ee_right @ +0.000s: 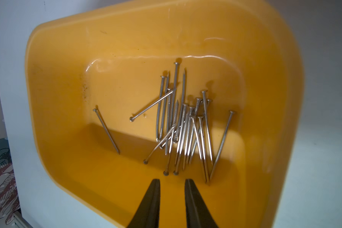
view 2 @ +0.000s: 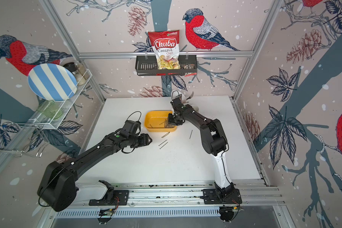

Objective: Put the nails on the desktop into the storage box
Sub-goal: Place the nail in the storage box.

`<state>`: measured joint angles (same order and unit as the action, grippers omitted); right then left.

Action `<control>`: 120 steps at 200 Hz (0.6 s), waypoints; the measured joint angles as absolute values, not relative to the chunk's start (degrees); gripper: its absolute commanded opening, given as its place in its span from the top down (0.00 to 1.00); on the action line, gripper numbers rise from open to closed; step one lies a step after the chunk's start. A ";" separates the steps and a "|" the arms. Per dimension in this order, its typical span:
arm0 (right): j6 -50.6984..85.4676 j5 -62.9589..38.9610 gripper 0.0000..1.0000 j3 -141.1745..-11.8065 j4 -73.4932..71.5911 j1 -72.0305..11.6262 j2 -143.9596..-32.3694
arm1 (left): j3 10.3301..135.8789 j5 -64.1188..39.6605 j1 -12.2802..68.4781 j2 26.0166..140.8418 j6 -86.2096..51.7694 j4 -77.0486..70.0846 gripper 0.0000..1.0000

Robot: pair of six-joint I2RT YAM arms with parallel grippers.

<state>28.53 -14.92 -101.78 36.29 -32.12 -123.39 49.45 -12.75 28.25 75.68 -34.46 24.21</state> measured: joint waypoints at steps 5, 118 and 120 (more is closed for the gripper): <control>28.47 -14.92 0.73 -101.78 36.51 -32.12 -122.72 | 49.54 -12.99 28.25 75.81 -34.44 24.21 0.33; 28.64 -9.23 0.50 -71.35 36.67 -24.80 -95.26 | 48.12 -13.41 33.87 79.92 -34.04 21.56 0.33; 28.64 -9.21 0.50 -70.76 36.71 -24.53 -95.18 | 48.21 -13.39 34.09 80.09 -34.04 21.56 0.33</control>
